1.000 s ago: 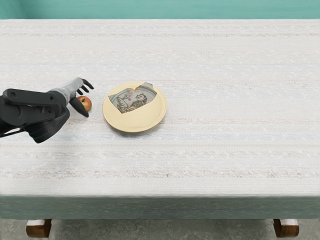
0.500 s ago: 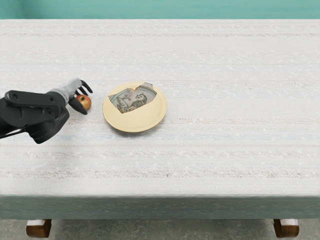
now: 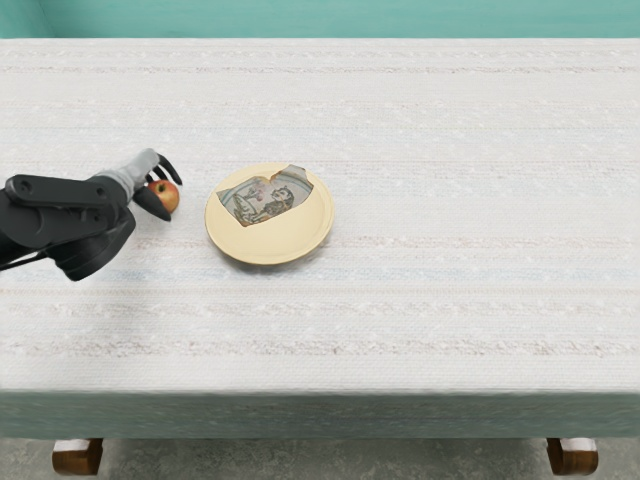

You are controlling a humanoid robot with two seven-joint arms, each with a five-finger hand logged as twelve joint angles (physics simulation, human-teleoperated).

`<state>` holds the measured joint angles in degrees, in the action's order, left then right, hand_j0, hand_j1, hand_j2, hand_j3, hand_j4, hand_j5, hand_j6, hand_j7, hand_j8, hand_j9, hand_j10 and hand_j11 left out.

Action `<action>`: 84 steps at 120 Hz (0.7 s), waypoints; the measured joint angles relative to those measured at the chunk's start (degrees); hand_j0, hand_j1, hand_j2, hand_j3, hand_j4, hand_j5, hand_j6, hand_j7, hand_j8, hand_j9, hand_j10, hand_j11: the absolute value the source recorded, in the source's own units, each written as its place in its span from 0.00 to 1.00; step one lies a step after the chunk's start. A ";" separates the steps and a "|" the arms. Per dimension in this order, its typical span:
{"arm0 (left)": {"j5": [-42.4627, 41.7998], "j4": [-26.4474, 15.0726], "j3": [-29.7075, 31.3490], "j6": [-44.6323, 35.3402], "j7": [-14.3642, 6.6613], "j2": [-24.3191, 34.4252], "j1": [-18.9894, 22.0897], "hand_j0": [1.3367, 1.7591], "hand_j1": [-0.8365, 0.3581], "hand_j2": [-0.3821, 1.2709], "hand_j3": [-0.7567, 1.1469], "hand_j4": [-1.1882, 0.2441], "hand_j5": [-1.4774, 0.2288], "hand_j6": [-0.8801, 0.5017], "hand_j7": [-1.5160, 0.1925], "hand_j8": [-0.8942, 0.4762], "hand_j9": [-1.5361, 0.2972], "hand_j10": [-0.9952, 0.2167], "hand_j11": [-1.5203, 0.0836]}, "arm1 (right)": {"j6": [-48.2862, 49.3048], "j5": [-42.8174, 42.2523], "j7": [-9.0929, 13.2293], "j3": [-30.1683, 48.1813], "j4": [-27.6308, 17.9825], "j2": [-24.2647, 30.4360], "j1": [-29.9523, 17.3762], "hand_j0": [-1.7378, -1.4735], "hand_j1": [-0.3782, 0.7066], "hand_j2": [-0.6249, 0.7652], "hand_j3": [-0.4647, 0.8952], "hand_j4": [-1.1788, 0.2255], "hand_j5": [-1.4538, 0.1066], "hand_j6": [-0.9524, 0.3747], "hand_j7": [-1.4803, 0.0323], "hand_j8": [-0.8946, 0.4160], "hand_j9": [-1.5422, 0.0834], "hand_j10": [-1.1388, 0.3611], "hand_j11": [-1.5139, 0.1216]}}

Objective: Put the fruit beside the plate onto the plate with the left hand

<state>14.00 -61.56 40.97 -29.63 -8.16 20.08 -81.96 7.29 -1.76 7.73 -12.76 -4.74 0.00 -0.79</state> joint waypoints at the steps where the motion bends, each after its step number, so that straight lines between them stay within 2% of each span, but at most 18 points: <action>1: 0.00 -0.04 0.00 0.00 0.00 0.02 -0.10 0.75 0.48 0.36 0.39 0.42 0.41 0.29 0.43 0.31 0.41 0.33 0.46 | 0.00 0.00 0.00 0.00 0.00 0.00 0.00 0.30 0.03 0.45 0.34 0.84 0.93 0.72 0.98 0.68 0.95 0.76 0.93; 10: -0.07 -1.25 0.00 0.01 -0.01 0.40 -1.80 0.75 0.49 0.33 0.39 0.41 0.41 0.30 0.42 0.31 0.41 0.33 0.46 | 0.00 0.00 0.00 0.00 0.00 0.00 0.00 0.30 0.03 0.45 0.34 0.84 0.93 0.72 0.98 0.68 0.95 0.76 0.93; 25: -0.43 -4.28 0.07 0.02 -0.12 0.42 -4.37 0.75 0.50 0.34 0.39 0.41 0.40 0.30 0.42 0.30 0.41 0.33 0.46 | 0.00 0.00 0.00 0.01 -0.01 0.00 0.00 0.30 0.03 0.45 0.34 0.84 0.93 0.72 0.98 0.68 0.95 0.76 0.93; 26: -0.54 -4.52 0.09 0.02 -0.14 0.41 -4.76 0.75 0.51 0.36 0.39 0.42 0.40 0.29 0.42 0.29 0.41 0.33 0.46 | 0.00 0.00 0.00 0.01 -0.01 0.00 0.00 0.30 0.03 0.45 0.34 0.84 0.93 0.72 0.98 0.68 0.95 0.76 0.93; 33: -1.49 -6.61 1.12 0.03 -0.30 0.05 -9.08 0.76 0.51 0.37 0.40 0.42 0.40 0.29 0.42 0.30 0.41 0.33 0.46 | 0.00 0.00 0.00 0.01 -0.01 0.00 0.00 0.30 0.03 0.45 0.34 0.84 0.93 0.72 0.98 0.68 0.95 0.76 0.93; 40: -2.60 -8.86 2.34 0.04 -0.37 -0.48 -11.75 0.76 0.48 0.37 0.40 0.42 0.41 0.30 0.43 0.29 0.41 0.33 0.46 | 0.00 0.00 0.00 0.01 0.00 0.00 0.00 0.30 0.03 0.45 0.34 0.84 0.93 0.72 0.98 0.68 0.95 0.76 0.93; 51: -5.66 -11.43 4.27 0.05 -0.51 -6.33 -14.83 0.76 0.47 0.39 0.40 0.42 0.41 0.31 0.43 0.31 0.42 0.33 0.47 | 0.00 0.00 0.00 0.00 0.00 0.00 0.00 0.30 0.03 0.45 0.34 0.84 0.93 0.72 0.98 0.68 0.95 0.76 0.93; 64: -8.98 -13.40 5.64 0.08 -0.54 -10.57 -15.70 0.76 0.48 0.41 0.40 0.43 0.41 0.30 0.43 0.29 0.42 0.34 0.47 | 0.00 0.00 0.00 0.00 0.00 0.00 0.00 0.30 0.03 0.45 0.34 0.84 0.93 0.72 0.98 0.68 0.95 0.76 0.93; 66: -9.32 -13.57 5.74 0.07 -0.54 -10.58 -15.71 0.76 0.49 0.42 0.40 0.43 0.42 0.30 0.44 0.29 0.43 0.35 0.48 | 0.00 0.00 0.00 0.00 0.00 0.00 0.00 0.30 0.03 0.45 0.34 0.84 0.93 0.72 0.98 0.68 0.95 0.76 0.93; 67: -9.46 -13.64 5.78 0.07 -0.54 -10.58 -15.74 0.76 0.50 0.40 0.40 0.44 0.42 0.31 0.45 0.30 0.43 0.36 0.48 | 0.00 0.00 0.00 0.00 0.00 0.00 0.00 0.30 0.03 0.45 0.34 0.84 0.93 0.72 0.98 0.68 0.95 0.76 0.93; 84: -10.67 -14.38 5.71 0.18 -0.48 -9.94 -18.13 0.76 0.74 0.32 0.40 0.63 0.64 0.46 0.66 0.47 0.63 0.58 0.71 | 0.00 0.00 0.00 -0.01 0.01 0.00 0.00 0.30 0.03 0.45 0.34 0.84 0.93 0.72 0.98 0.68 0.95 0.76 0.93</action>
<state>3.32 -75.94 46.68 -29.45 -8.63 10.13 -100.09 7.30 -1.76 7.73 -12.76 -4.73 0.00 -0.79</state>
